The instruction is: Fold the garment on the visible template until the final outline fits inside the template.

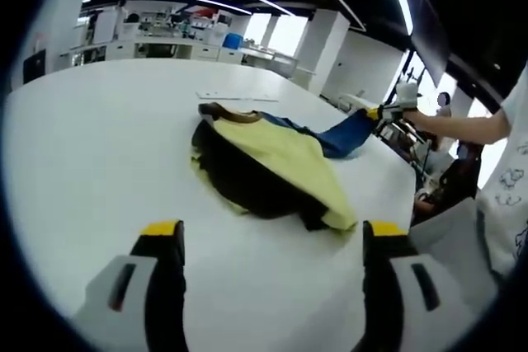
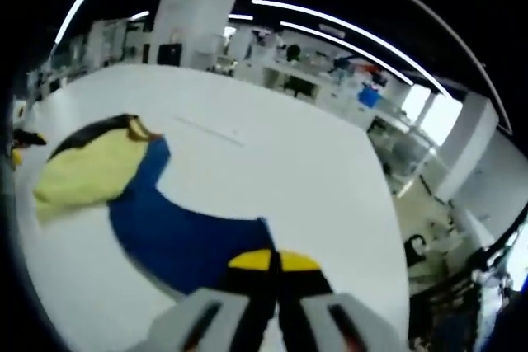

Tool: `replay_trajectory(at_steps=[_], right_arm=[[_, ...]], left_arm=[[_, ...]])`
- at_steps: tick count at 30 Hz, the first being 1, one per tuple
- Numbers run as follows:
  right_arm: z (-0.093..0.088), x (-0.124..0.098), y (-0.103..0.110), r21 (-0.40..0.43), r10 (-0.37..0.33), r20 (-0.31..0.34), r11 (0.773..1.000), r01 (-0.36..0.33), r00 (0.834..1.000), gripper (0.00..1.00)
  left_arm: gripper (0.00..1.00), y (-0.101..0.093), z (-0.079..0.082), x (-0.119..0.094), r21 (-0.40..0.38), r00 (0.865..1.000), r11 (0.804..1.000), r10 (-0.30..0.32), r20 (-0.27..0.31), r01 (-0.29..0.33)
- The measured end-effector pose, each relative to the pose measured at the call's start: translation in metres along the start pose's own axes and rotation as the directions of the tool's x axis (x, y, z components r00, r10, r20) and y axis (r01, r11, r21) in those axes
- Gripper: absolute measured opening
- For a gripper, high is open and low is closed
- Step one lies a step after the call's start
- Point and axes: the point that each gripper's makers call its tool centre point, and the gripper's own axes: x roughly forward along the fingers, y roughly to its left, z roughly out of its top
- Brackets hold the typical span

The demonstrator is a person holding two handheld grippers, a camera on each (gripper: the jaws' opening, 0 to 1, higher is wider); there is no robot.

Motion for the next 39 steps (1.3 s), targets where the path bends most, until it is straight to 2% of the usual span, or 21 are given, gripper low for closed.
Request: replay_trajectory(at_steps=[5, 10, 12, 14, 16, 20, 22, 26, 37, 39], right_arm=[[-0.005, 0.007, -0.016, 0.001, -0.008, -0.026, 1.000, 0.008, 1.000, 0.00], [-0.018, 0.016, -0.037, 0.041, -0.046, -0.057, 0.998, 0.048, 0.997, 0.00], [-0.017, 0.017, -0.039, 0.057, -0.039, -0.064, 0.997, 0.042, 0.997, 0.00], [-0.023, 0.017, -0.045, 0.068, -0.052, -0.072, 0.996, 0.057, 0.996, 0.00], [-0.027, 0.016, -0.042, 0.073, -0.058, -0.085, 0.995, 0.064, 0.995, 0.00], [-0.039, 0.020, -0.057, 0.103, -0.079, -0.104, 0.991, 0.090, 0.991, 0.00], [-0.040, 0.018, -0.054, 0.117, -0.086, -0.113, 0.988, 0.099, 0.990, 0.00], [-0.053, 0.025, -0.065, 0.132, -0.091, -0.135, 0.985, 0.109, 0.987, 0.00], [-0.094, 0.029, -0.048, 0.207, -0.054, -0.261, 0.972, 0.110, 0.964, 0.00], [-0.096, 0.028, -0.047, 0.220, -0.049, -0.267, 0.969, 0.111, 0.962, 0.00]], left_arm=[[0.86, 0.002, -0.003, 0.001, -0.005, 1.000, 1.000, 0.007, -0.009, -0.007], [0.86, 0.004, -0.004, 0.002, -0.011, 1.000, 1.000, 0.012, -0.016, -0.012], [0.86, 0.005, -0.005, 0.003, -0.015, 1.000, 1.000, 0.014, -0.019, -0.014], [0.86, 0.006, -0.005, 0.003, -0.015, 1.000, 1.000, 0.018, -0.022, -0.018], [0.86, 0.007, -0.005, 0.004, -0.021, 1.000, 1.000, 0.021, -0.019, -0.022], [0.86, 0.006, -0.005, 0.007, -0.024, 1.000, 0.999, 0.023, -0.021, -0.024], [0.86, 0.004, -0.006, 0.009, -0.028, 0.999, 0.999, 0.022, -0.024, -0.023], [0.86, 0.004, -0.009, 0.010, -0.030, 0.999, 0.999, 0.021, -0.031, -0.022], [0.86, 0.005, -0.009, 0.010, -0.037, 0.999, 0.999, 0.028, -0.031, -0.029], [0.86, 0.004, -0.009, 0.010, -0.038, 0.999, 0.999, 0.029, -0.032, -0.030]])
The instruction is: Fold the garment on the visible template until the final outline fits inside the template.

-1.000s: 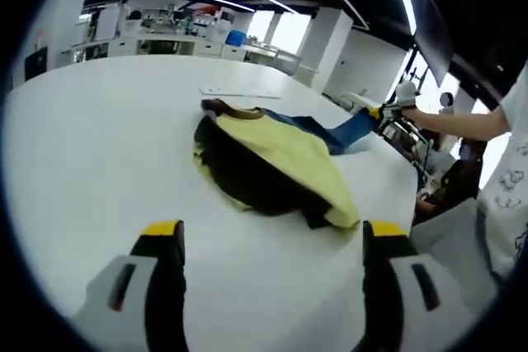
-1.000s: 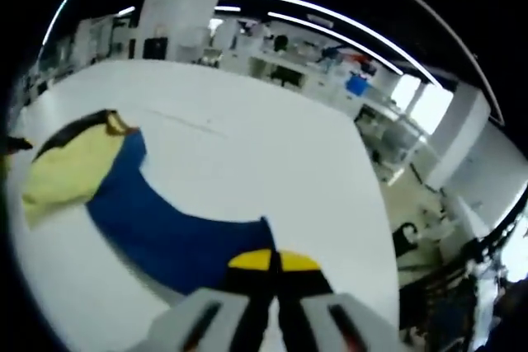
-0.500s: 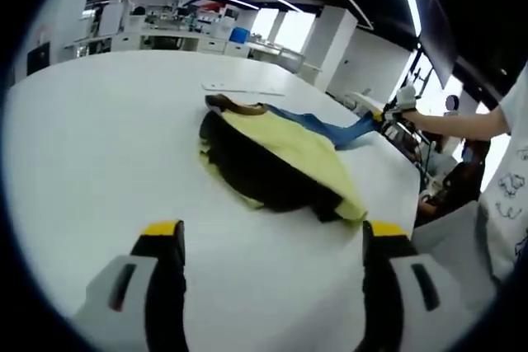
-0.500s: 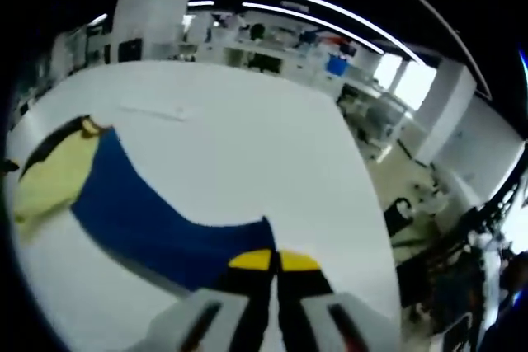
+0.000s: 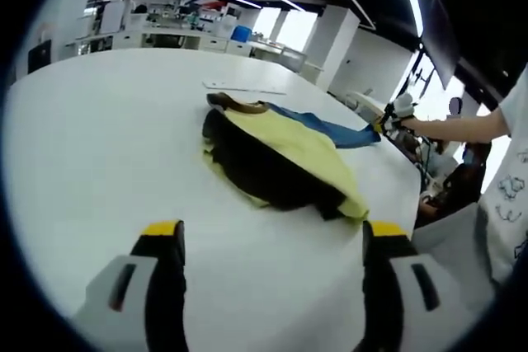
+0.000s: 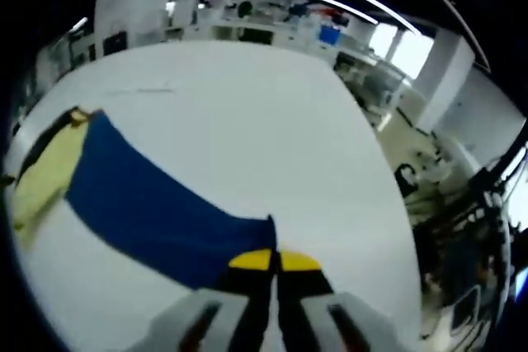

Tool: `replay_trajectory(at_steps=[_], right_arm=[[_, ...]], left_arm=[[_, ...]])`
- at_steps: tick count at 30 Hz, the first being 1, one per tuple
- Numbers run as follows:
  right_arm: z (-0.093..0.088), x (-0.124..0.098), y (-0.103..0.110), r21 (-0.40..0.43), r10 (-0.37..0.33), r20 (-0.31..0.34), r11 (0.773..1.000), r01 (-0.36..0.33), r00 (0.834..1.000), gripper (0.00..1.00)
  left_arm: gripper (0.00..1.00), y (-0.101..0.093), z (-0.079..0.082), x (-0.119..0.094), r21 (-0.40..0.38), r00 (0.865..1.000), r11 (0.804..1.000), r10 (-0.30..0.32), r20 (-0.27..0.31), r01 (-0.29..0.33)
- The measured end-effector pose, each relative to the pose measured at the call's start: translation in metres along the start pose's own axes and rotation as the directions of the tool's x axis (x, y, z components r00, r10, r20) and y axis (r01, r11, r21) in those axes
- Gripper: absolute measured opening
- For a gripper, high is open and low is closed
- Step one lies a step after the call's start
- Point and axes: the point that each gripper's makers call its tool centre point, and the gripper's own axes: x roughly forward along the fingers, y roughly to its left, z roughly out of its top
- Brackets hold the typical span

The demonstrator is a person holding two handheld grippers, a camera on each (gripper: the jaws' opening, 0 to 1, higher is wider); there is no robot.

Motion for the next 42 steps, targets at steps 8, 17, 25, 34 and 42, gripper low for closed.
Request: replay_trajectory(at_steps=[8, 17, 25, 34, 42], right_arm=[[0.001, 0.002, 0.000, 0.023, 0.028, 0.001, 0.999, -0.028, 1.000, 0.00], [-0.003, -0.005, 0.019, 0.043, 0.120, 0.038, 0.992, -0.121, 0.992, 0.30], [0.009, -0.020, 0.050, 0.061, 0.285, 0.149, 0.953, -0.297, 0.947, 0.76], [0.016, -0.036, 0.081, 0.000, 0.396, 0.198, 0.915, -0.404, 0.897, 0.99], [0.018, -0.056, 0.105, -0.072, 0.442, 0.213, 0.897, -0.437, 0.872, 0.99]], left_arm=[[0.86, 0.004, 0.000, 0.001, -0.005, 1.000, 1.000, -0.003, 0.001, 0.003], [0.86, 0.001, 0.000, 0.003, -0.004, 1.000, 1.000, -0.012, 0.003, 0.012], [0.86, -0.004, 0.002, 0.004, 0.000, 1.000, 1.000, -0.021, 0.007, 0.021], [0.86, -0.011, 0.004, 0.008, -0.002, 0.999, 1.000, -0.031, 0.011, 0.031], [0.82, -0.017, 0.006, 0.015, -0.003, 0.999, 0.999, -0.034, 0.016, 0.034]])
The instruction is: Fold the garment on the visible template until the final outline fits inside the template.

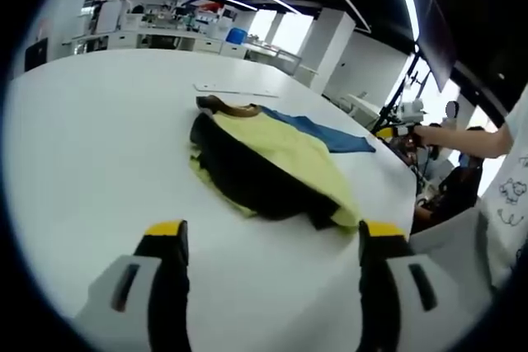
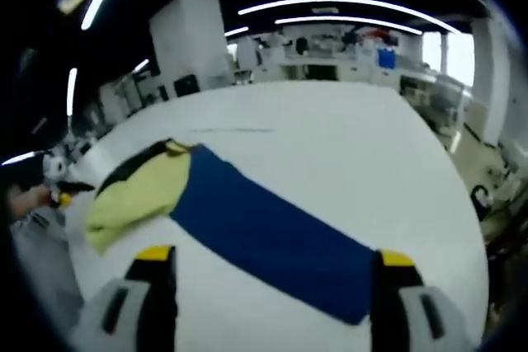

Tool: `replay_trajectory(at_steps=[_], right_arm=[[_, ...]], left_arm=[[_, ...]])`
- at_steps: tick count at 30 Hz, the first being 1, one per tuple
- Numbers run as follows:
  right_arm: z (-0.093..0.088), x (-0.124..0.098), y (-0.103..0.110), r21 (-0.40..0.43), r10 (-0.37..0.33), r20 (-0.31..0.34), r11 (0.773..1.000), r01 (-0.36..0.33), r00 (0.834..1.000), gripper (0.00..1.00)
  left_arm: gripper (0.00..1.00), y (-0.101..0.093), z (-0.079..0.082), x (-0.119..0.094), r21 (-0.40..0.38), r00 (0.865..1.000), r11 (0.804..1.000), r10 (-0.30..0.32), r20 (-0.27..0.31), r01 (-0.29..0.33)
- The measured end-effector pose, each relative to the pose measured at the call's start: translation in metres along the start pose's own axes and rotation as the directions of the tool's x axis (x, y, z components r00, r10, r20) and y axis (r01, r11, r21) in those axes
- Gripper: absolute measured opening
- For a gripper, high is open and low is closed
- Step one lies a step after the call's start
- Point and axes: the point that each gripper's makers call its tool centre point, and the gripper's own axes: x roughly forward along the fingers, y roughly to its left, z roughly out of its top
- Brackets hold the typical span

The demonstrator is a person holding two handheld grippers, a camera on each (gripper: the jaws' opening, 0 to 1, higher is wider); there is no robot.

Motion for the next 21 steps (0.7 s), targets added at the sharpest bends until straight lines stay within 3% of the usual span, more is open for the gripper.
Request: replay_trajectory(at_steps=[16, 21], right_arm=[[0.017, -0.003, 0.088, -0.144, 0.140, 0.038, 0.980, -0.134, 0.989, 0.94], [0.021, 0.000, 0.128, -0.210, 0.208, 0.047, 0.958, -0.194, 0.977, 0.95]], left_arm=[[0.81, -0.015, -0.002, 0.005, 0.006, 0.999, 0.999, -0.036, 0.020, 0.036], [0.80, -0.017, -0.001, 0.004, 0.000, 0.999, 0.999, -0.036, 0.033, 0.036]])
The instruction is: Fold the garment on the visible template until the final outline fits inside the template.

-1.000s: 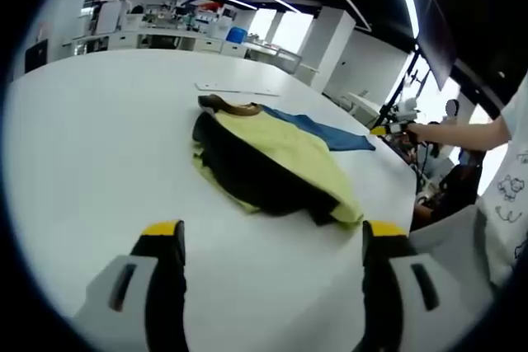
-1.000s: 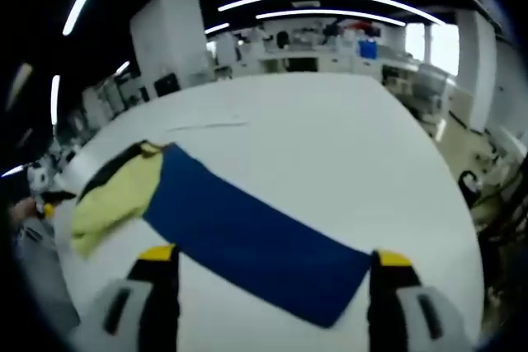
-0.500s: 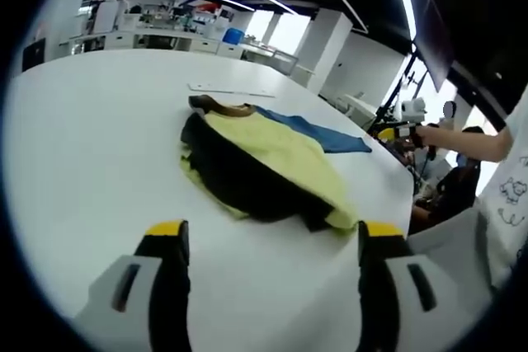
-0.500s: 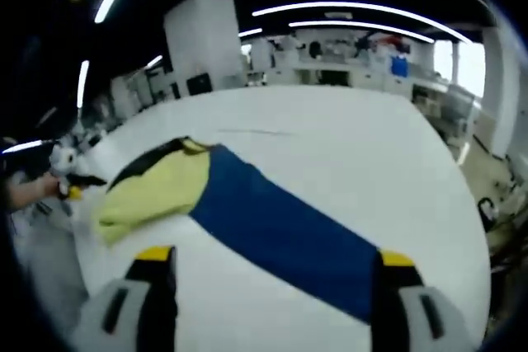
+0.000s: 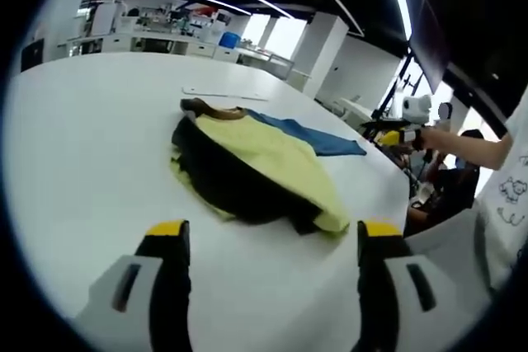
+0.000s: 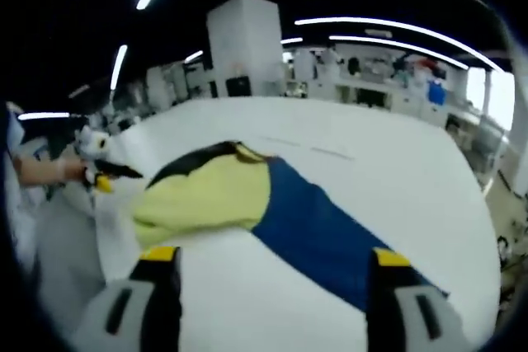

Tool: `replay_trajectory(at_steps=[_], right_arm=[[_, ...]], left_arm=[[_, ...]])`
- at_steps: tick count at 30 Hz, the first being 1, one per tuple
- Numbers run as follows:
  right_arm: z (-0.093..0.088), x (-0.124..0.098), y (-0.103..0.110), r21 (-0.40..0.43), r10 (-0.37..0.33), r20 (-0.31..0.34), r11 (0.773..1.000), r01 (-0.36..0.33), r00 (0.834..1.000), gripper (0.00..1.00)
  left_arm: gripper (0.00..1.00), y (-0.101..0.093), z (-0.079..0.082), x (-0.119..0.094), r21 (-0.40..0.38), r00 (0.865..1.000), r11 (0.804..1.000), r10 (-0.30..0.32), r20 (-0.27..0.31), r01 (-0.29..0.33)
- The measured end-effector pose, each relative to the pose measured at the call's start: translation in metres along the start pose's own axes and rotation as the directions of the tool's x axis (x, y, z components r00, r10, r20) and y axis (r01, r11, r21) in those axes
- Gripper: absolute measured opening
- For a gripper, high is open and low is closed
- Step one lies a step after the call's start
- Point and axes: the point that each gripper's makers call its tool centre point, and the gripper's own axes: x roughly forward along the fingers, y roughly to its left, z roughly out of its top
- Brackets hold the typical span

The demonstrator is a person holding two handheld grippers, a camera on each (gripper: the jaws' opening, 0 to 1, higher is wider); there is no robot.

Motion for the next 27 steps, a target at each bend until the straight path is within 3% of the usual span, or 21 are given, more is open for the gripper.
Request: replay_trajectory(at_steps=[3, 12, 17, 22, 25, 26, 27], right_arm=[[0.002, 0.008, 0.026, -0.068, 0.052, -0.010, 0.996, -0.052, 0.999, 0.94], [0.003, 0.030, 0.077, -0.177, 0.140, -0.046, 0.973, -0.146, 0.989, 0.91], [-0.002, 0.046, 0.107, -0.312, 0.159, -0.090, 0.933, -0.179, 0.983, 0.87], [-0.010, 0.061, 0.146, -0.450, 0.189, -0.130, 0.864, -0.228, 0.973, 0.80], [-0.011, 0.072, 0.164, -0.552, 0.169, -0.138, 0.805, -0.218, 0.976, 0.75], [-0.012, 0.077, 0.171, -0.596, 0.161, -0.137, 0.775, -0.211, 0.977, 0.74], [-0.012, 0.081, 0.175, -0.613, 0.157, -0.131, 0.763, -0.204, 0.979, 0.72]], left_arm=[[0.81, -0.003, -0.001, -0.002, -0.001, 1.000, 1.000, 0.002, 0.005, -0.002], [0.81, 0.002, 0.000, -0.010, -0.002, 1.000, 1.000, 0.017, 0.010, -0.017], [0.81, 0.002, 0.000, -0.013, -0.002, 1.000, 1.000, 0.024, 0.017, -0.024], [0.81, 0.002, 0.000, -0.016, 0.001, 0.999, 1.000, 0.029, 0.020, -0.029], [0.81, 0.001, -0.001, -0.017, 0.000, 0.999, 1.000, 0.031, 0.022, -0.031], [0.81, 0.001, -0.001, -0.017, -0.004, 0.999, 0.999, 0.032, 0.024, -0.032], [0.81, 0.001, -0.001, -0.018, -0.005, 0.999, 0.999, 0.032, 0.025, -0.032]])
